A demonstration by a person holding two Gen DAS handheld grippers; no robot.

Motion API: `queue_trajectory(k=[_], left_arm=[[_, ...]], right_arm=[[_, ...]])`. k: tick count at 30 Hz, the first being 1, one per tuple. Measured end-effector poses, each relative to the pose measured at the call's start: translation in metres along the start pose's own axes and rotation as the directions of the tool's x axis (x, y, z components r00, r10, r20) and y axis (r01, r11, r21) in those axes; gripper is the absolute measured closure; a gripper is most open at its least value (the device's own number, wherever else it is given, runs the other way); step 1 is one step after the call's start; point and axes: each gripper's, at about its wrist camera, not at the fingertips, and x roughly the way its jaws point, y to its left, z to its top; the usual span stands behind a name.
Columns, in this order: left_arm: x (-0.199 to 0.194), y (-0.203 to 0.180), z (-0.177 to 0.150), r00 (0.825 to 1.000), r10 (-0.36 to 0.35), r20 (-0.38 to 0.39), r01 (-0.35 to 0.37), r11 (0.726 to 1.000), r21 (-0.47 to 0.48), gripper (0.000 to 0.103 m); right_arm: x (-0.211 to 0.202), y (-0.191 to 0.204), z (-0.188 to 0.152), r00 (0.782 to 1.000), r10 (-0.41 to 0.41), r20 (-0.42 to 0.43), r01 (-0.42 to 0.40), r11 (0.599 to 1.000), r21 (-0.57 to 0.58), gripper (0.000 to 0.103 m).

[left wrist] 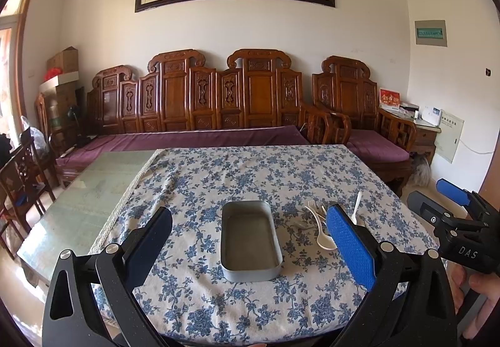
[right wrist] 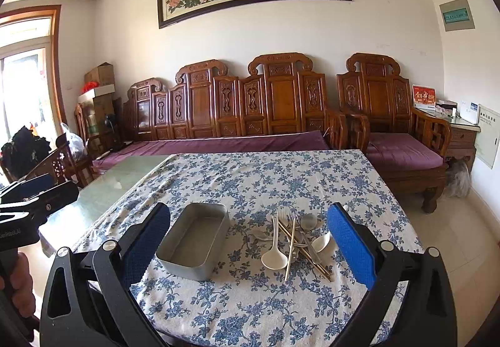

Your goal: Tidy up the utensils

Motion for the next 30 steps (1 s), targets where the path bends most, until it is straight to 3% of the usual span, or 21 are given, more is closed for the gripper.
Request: queue_trajectory(k=[30], left_arm=[[0.0029, 0.0029, -0.0030, 1.000, -0.004, -0.001, 0.004, 1.000, 0.003, 0.008]], right_arm=[[0.0002, -0.0045, -0.0017, 1.000, 0.003, 0.003, -0.003, 1.000, 0.004, 0.003]])
